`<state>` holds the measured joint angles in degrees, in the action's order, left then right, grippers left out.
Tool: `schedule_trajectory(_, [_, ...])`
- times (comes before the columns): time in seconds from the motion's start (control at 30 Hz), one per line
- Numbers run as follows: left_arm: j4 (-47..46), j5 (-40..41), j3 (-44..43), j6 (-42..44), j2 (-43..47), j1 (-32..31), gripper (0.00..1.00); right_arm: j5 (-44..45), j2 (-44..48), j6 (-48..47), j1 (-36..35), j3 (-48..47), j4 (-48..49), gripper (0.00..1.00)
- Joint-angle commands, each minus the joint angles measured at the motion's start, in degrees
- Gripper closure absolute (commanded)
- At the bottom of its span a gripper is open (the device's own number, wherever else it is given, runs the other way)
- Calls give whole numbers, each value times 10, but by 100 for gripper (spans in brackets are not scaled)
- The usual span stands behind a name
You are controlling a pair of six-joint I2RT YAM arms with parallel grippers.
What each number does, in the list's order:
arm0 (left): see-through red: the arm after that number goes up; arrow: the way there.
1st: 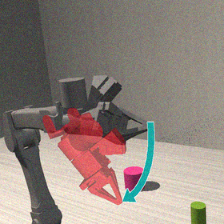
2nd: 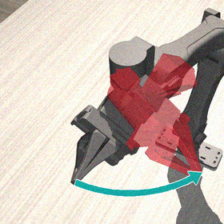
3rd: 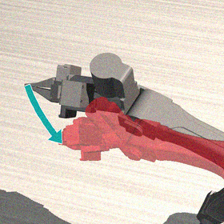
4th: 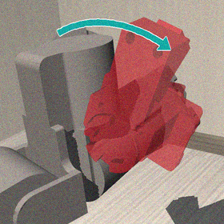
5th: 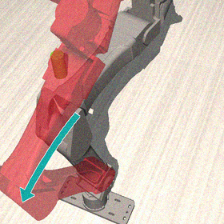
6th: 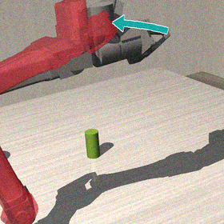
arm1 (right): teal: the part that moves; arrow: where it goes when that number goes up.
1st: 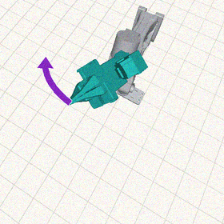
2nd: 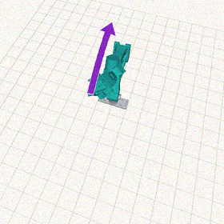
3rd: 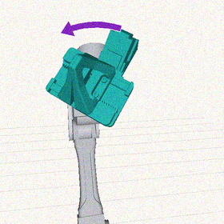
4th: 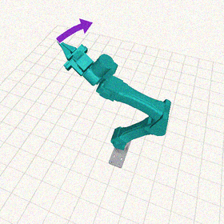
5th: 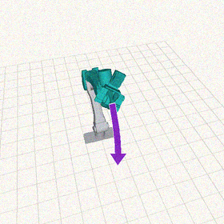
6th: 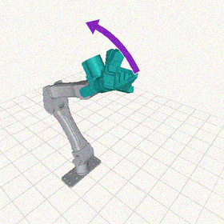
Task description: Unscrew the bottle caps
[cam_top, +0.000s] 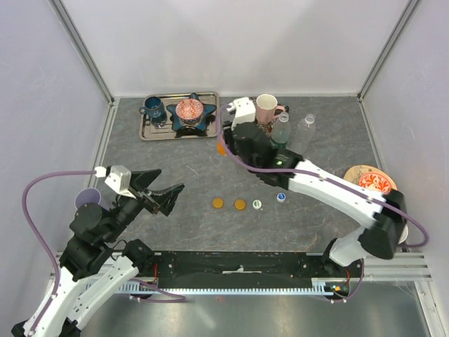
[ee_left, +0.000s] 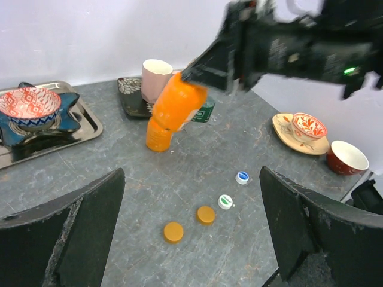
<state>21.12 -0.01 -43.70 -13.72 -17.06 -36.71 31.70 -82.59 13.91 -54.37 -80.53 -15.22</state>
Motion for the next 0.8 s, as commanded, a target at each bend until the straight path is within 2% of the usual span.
schedule_trajectory(0.0, [33, -18, 34, -46, 41, 1, 1, 97, -79, -47, 1, 35, 141, 100])
schedule_trajectory(0.2, [94, -6, 22, -71, 62, 2, 1, 109, -212, -32, 4, -23, 195, 100])
schedule_trajectory(0.4, [115, -1, 17, -74, 94, 1, 1, 84, -317, 0, 11, -110, 173, 100])
schedule_trajectory(0.67, [136, 11, 21, -73, 107, 2, 1, 69, -382, 26, 28, -163, 153, 100])
schedule_trajectory(0.77, [136, 12, 19, -71, 100, 1, 0, 69, -405, 31, 34, -185, 113, 100])
